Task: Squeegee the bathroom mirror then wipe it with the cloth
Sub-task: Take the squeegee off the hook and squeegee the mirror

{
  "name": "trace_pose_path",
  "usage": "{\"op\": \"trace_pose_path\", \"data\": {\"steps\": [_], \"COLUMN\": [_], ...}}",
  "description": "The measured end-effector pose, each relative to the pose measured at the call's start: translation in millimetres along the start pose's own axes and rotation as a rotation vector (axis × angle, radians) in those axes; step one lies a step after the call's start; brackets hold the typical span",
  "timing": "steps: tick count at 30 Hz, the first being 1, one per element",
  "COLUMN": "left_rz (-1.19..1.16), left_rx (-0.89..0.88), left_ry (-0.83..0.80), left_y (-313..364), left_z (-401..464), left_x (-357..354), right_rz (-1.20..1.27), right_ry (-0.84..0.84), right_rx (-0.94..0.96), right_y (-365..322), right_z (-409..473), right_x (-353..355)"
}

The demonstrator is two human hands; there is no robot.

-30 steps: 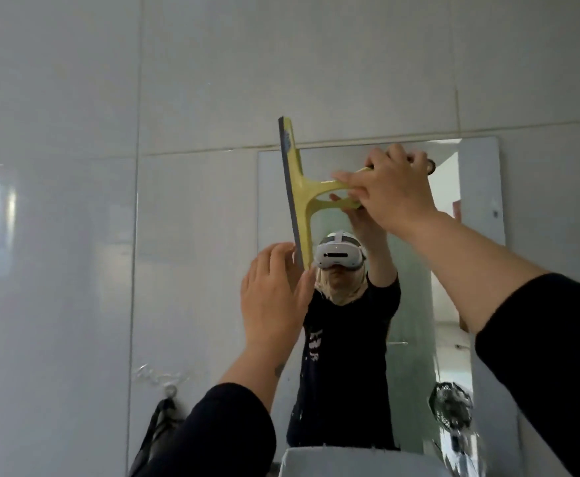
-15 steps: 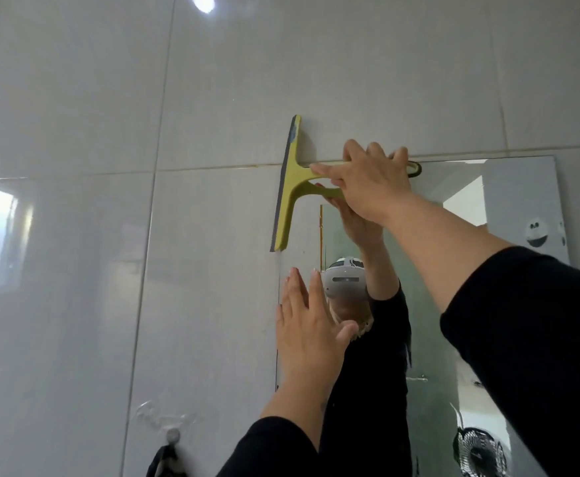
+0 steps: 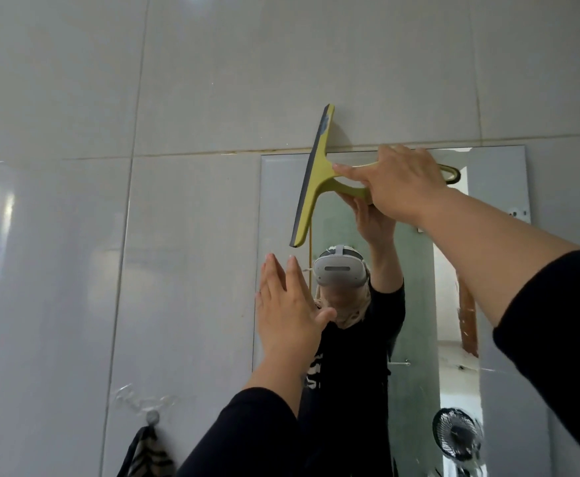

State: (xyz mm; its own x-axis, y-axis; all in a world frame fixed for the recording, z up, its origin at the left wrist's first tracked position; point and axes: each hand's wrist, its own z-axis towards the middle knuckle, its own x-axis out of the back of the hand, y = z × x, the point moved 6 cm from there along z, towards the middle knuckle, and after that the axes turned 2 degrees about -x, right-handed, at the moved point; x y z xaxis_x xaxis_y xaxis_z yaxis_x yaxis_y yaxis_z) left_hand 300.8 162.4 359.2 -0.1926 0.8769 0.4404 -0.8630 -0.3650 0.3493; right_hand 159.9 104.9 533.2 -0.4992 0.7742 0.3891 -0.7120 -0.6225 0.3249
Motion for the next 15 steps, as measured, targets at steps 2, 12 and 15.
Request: {"op": "trace_pose_path", "data": {"steps": [2, 12, 15], "left_rz": [0.007, -0.013, -0.053], "left_rx": [0.001, -0.009, 0.006], "left_ry": [0.01, 0.018, 0.011], "left_y": [0.0, 19.4, 21.1], "left_z": [0.1, -3.5, -3.9], "left_x": [-0.1, -5.4, -9.6], "right_rz": [-0.026, -0.071, -0.038], "right_ry": [-0.017, -0.115, -0.146], "right_rx": [-0.028, -0.244, -0.305], "right_y": [17.6, 102.0, 117.2], "right_z": [-7.2, -51.5, -66.2], "right_x": [1.1, 1.6, -2.3]}}
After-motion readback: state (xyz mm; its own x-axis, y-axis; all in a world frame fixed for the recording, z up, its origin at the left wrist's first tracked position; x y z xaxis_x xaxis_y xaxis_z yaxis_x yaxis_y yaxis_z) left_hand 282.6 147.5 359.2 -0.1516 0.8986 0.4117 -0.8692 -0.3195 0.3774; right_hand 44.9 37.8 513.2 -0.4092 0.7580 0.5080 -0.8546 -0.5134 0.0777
